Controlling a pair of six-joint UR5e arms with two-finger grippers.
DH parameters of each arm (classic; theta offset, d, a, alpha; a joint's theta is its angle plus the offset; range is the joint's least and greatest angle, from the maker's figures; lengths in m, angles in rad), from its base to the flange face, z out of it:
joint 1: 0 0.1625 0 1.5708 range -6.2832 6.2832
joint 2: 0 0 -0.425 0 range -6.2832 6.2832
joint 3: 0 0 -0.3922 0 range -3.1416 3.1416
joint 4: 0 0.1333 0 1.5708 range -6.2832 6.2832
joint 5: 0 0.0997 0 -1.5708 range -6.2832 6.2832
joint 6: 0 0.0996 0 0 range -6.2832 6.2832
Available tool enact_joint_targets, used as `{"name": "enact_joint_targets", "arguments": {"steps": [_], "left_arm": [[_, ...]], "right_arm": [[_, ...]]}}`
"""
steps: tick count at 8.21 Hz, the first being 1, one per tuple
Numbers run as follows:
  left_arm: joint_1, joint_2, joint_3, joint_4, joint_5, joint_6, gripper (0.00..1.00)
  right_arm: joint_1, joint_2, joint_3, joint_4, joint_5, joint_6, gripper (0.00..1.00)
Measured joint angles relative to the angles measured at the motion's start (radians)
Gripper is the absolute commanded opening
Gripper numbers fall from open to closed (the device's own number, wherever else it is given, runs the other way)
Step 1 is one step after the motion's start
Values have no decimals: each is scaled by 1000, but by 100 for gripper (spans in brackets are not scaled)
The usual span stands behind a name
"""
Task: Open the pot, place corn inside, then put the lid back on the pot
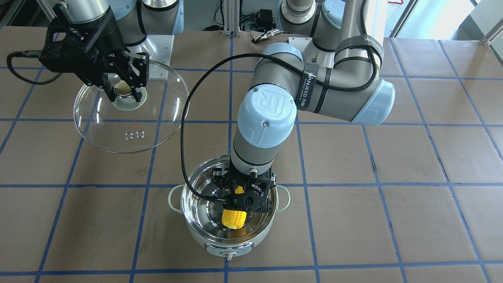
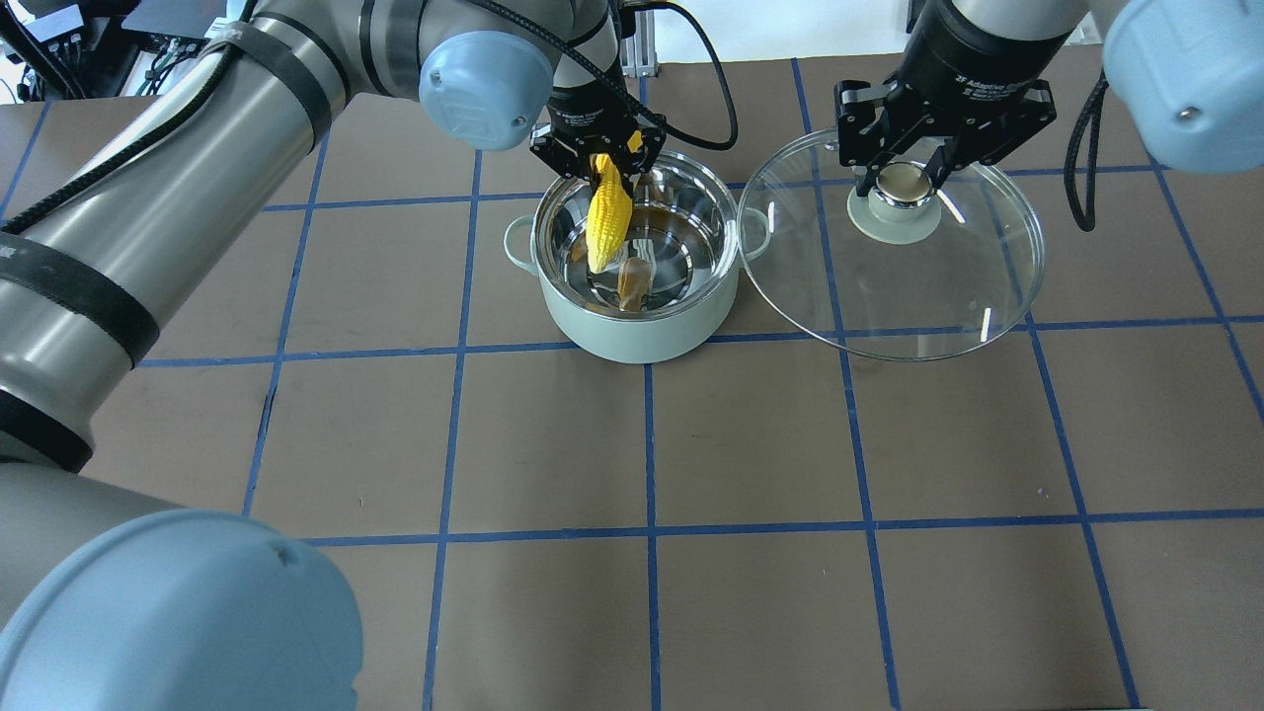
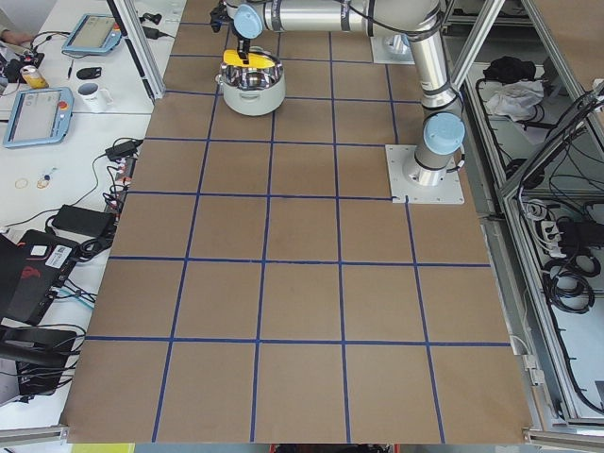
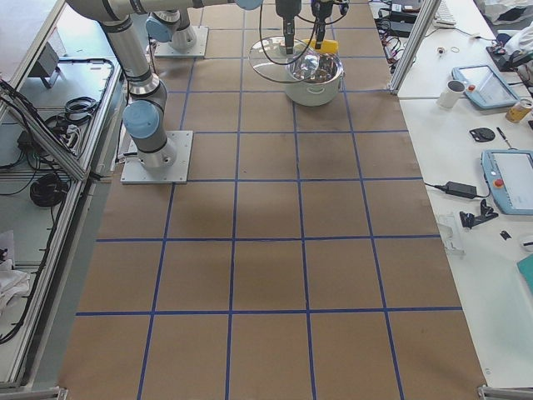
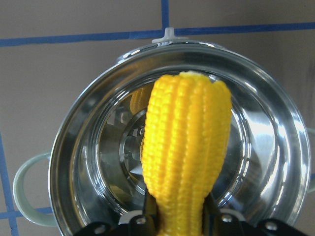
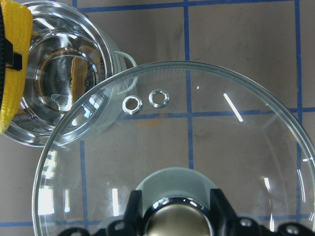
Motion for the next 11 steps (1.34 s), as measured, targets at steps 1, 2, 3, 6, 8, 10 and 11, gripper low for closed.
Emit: {"name": "enact_joint_targets", "arguments": {"steps": [1, 2, 3, 6, 8, 10, 11], "left_arm": [[-8, -13, 5, 1, 0, -1, 0], [-12, -21, 6, -1, -1, -3, 0], [-15, -24, 6, -2, -1, -5, 0], [-19, -47, 7, 13, 0, -6, 0], [-20, -61, 6, 32, -1, -6, 4], [-20, -76, 6, 39, -1, -7, 17], [-20, -82, 5, 41, -1, -7, 30]], "right_arm": [[0, 0, 0, 0, 0, 0, 3], [0, 0, 0, 0, 0, 0, 3], [0, 0, 0, 0, -1, 0, 4], [0, 0, 0, -1, -1, 1, 3], [1, 0, -1, -2, 0, 1, 3], [1, 0, -1, -2, 0, 0, 3], [0, 0, -1, -2, 0, 0, 3]]}}
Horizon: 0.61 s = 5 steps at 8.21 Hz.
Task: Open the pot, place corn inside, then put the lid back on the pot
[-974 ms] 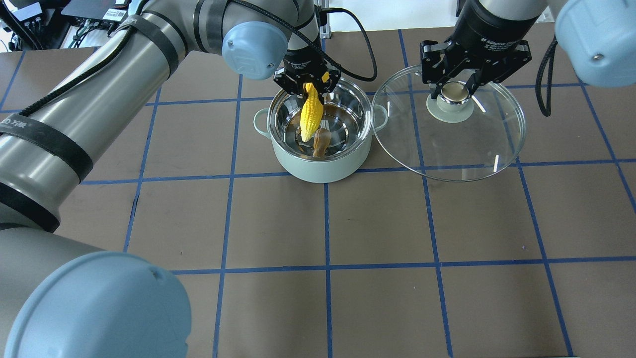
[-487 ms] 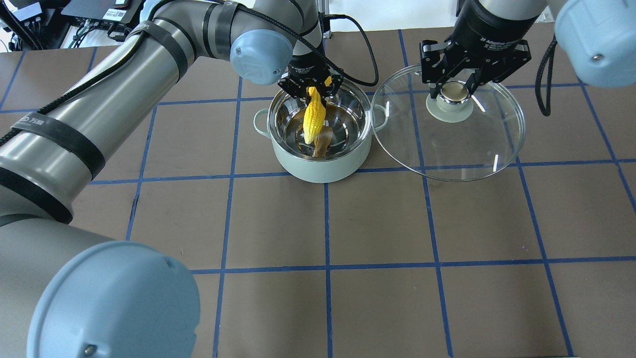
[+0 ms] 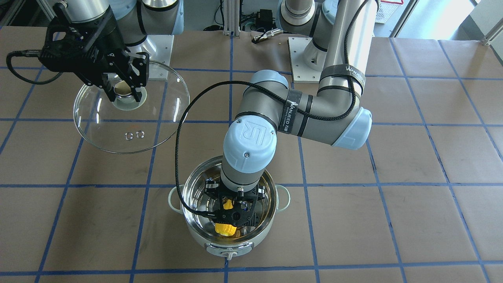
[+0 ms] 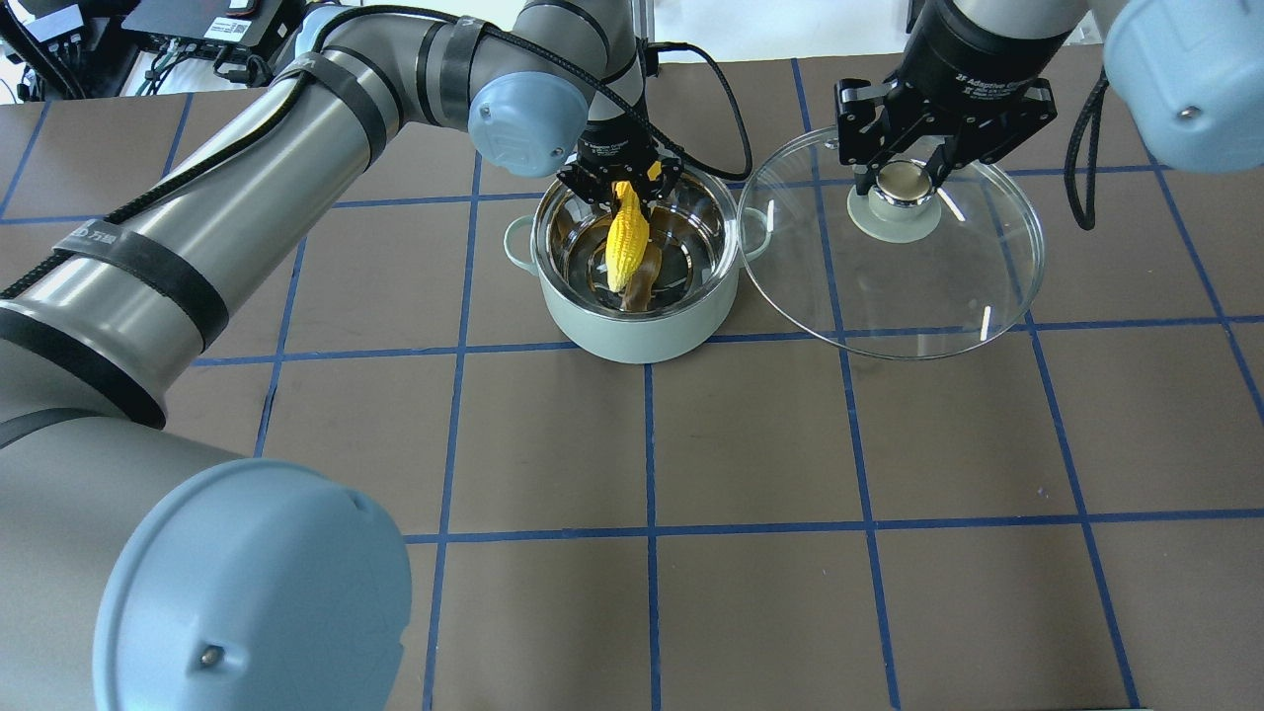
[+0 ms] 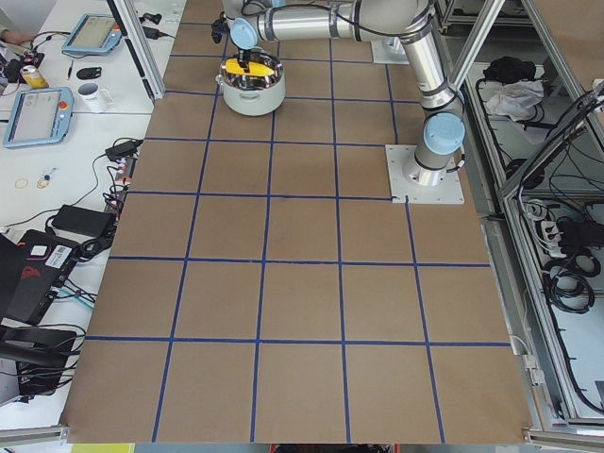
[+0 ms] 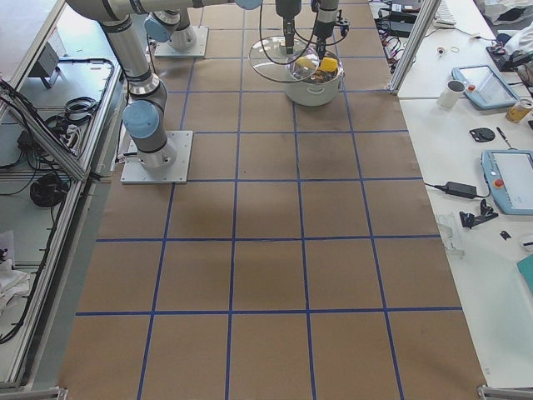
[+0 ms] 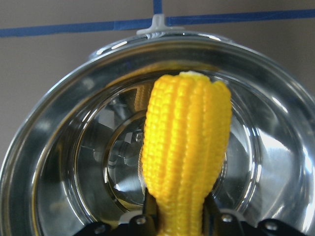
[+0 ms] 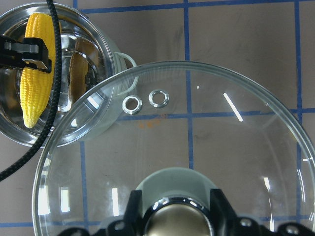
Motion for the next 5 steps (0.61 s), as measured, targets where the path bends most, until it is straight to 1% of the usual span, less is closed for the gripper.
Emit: {"name": "enact_joint_targets", "arguments": {"steps": [2, 3, 5], "left_arm": [[0, -2, -6, 24, 0, 0, 72], [-1, 0, -19, 53, -5, 0, 85], [0, 11, -84, 179, -35, -1, 94]], "right_arm": [[0, 0, 1, -1, 0, 0, 3], [0, 0, 1, 0, -1, 0, 3], [0, 0, 0, 0, -3, -1, 3]]}}
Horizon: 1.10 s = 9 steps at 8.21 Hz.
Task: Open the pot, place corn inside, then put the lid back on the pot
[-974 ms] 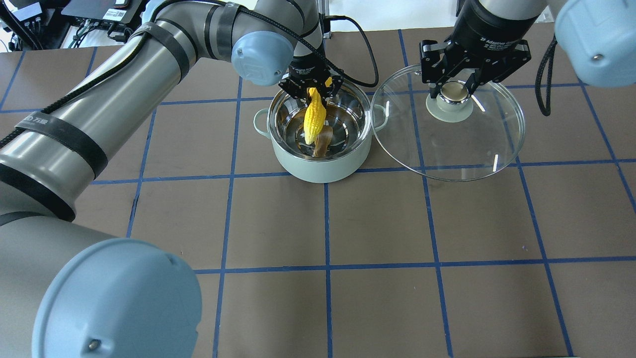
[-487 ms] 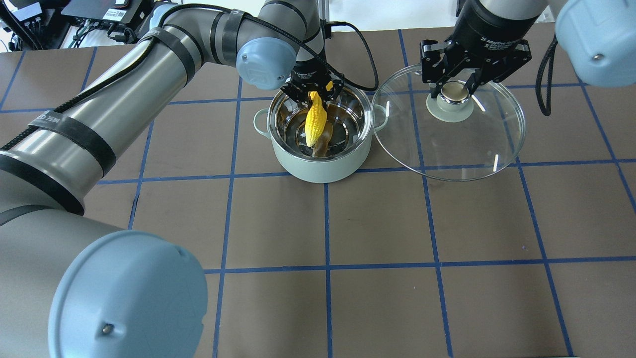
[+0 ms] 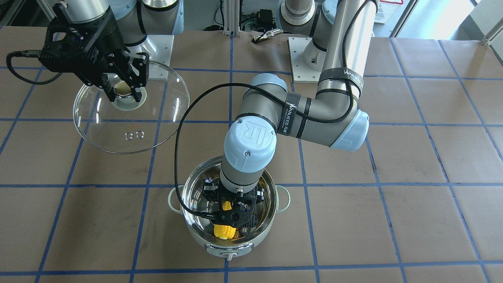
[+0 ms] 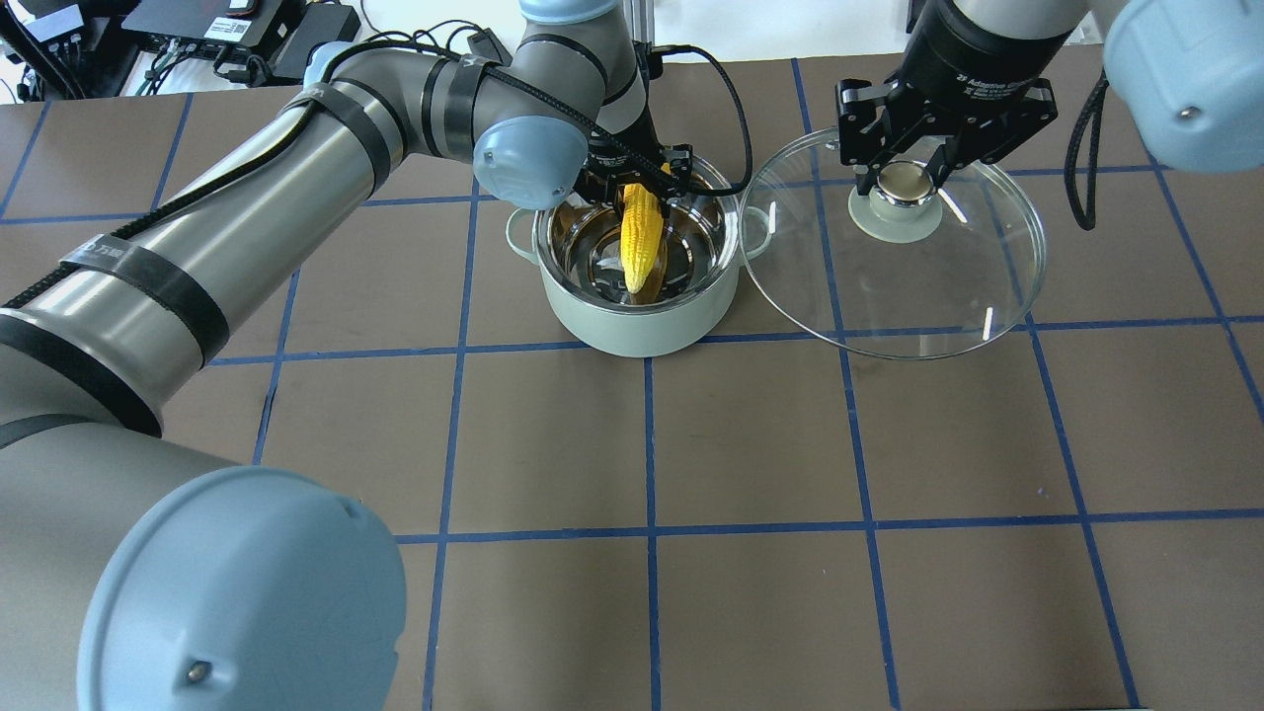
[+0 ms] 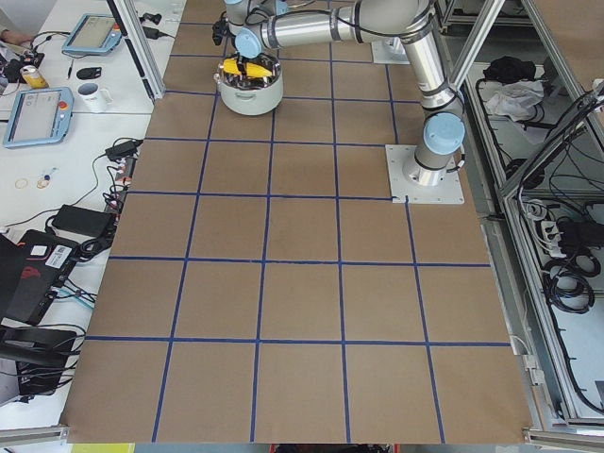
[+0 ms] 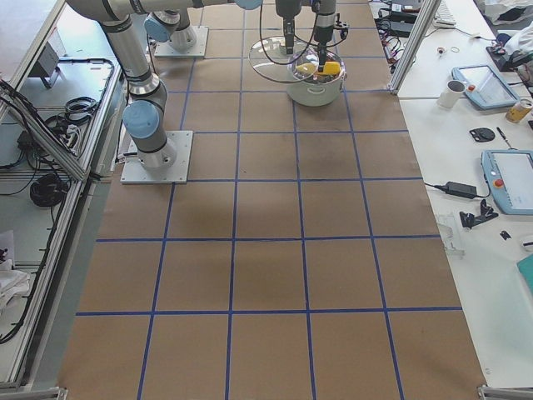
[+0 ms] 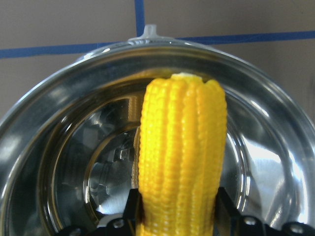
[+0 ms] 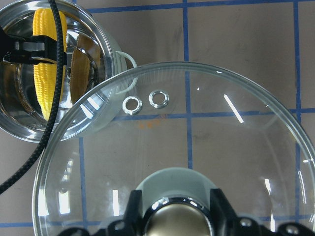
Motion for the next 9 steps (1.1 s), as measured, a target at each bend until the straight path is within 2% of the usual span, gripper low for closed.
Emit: {"name": "enact_joint_targets", "arguments": {"steps": [2, 4, 7, 9], "left_arm": [[0, 11, -40, 69, -10, -2, 100], [0, 21, -49, 79, -11, -15, 100], [6, 66, -52, 50, -8, -11, 100], [11, 135, -53, -34, -4, 16, 100]], "right_arm": [[0, 0, 0, 0, -2, -1, 3], [0, 0, 1, -1, -5, -1, 3], [5, 8, -1, -9, -8, 2, 0], [10, 49, -15, -33, -8, 18, 0]]}}
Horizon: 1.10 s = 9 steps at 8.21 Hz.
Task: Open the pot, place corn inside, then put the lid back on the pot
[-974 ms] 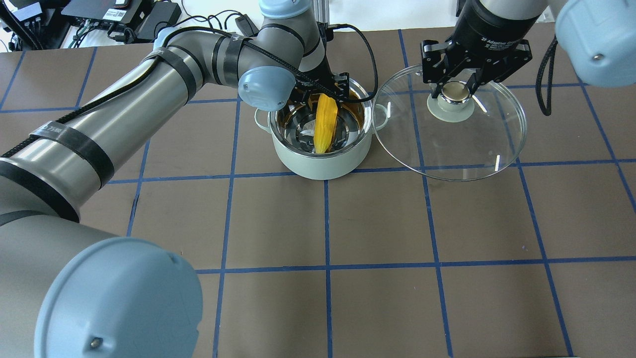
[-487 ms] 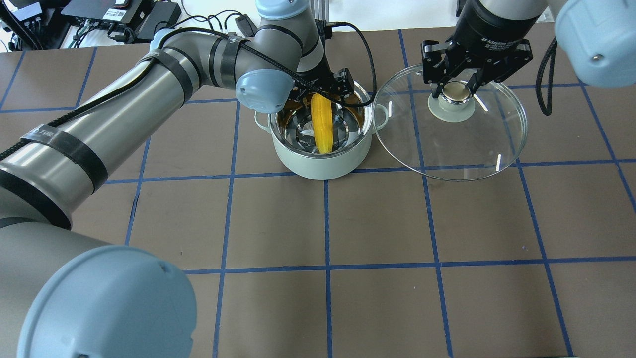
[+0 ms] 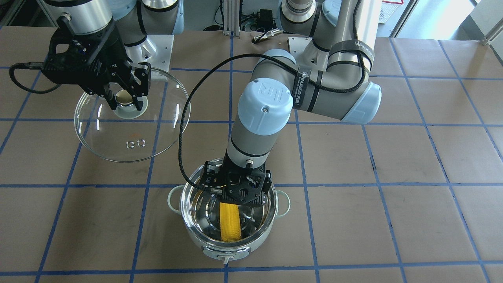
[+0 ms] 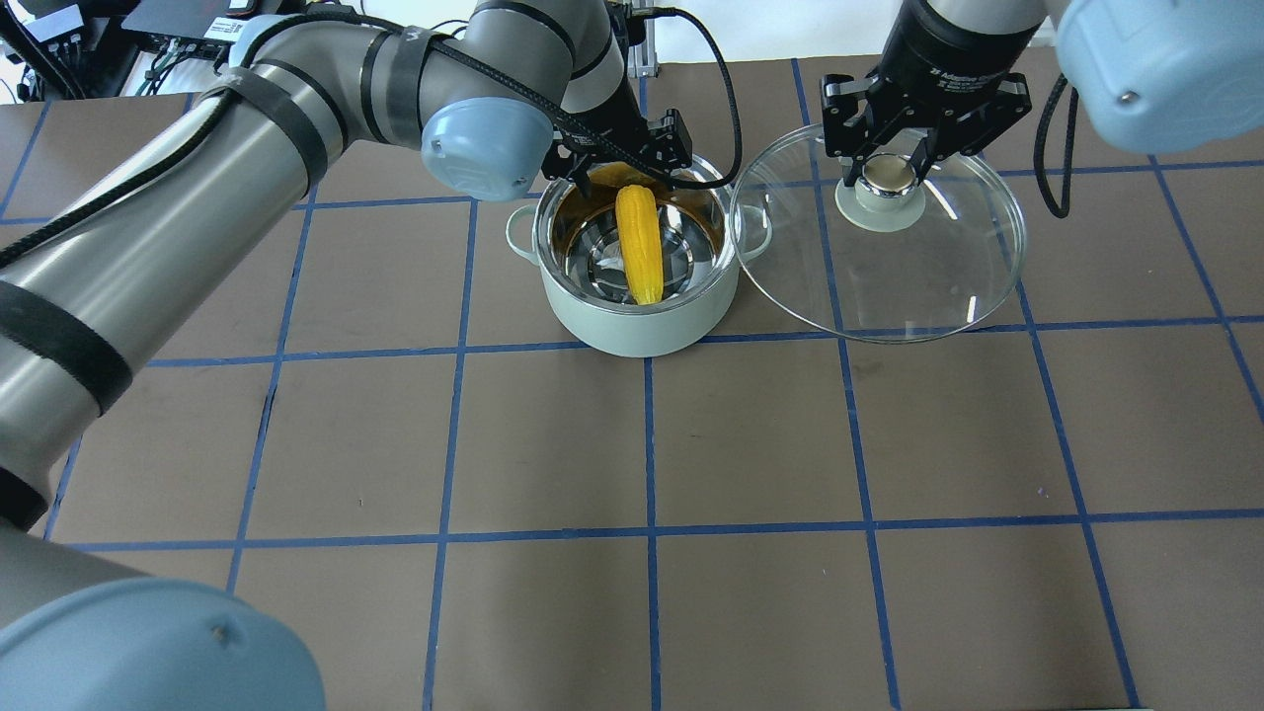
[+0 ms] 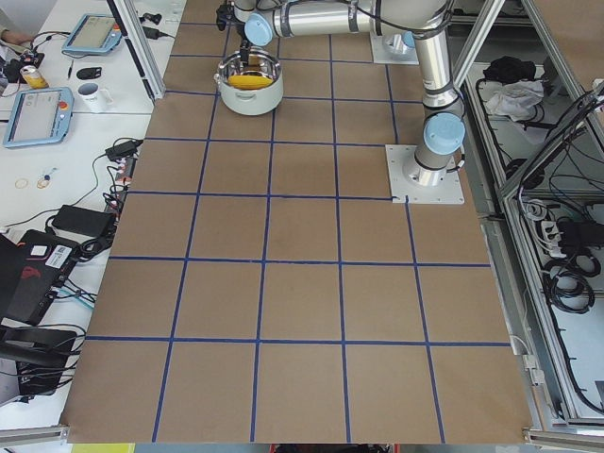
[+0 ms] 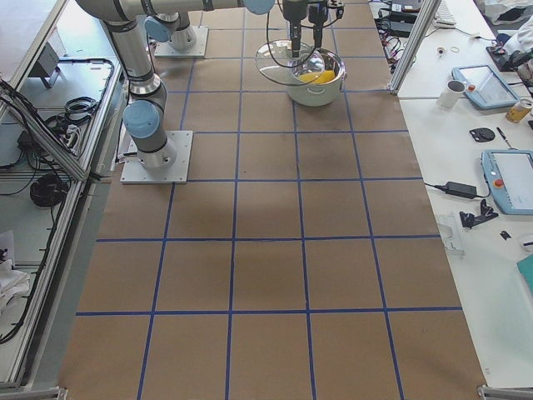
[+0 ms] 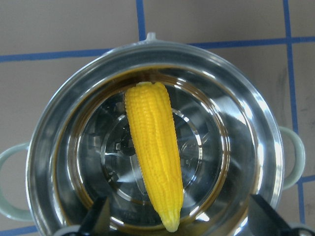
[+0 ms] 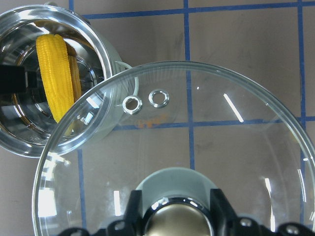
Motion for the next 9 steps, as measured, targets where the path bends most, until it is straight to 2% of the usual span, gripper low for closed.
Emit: {"name": "enact_joint_targets", "arguments": {"steps": [2, 5, 7, 9], "left_arm": [[16, 66, -4, -109, 5, 73, 100], [136, 135, -8, -210, 45, 209, 100], [227, 216, -13, -303, 63, 305, 100], [277, 302, -14, -395, 148, 320, 100]], "right_arm": [[11, 45, -13, -42, -1, 28, 0], [77, 147, -75, -93, -36, 108, 0], [142, 226, -101, -164, -46, 206, 0], [201, 313, -146, -223, -49, 298, 0]]}}
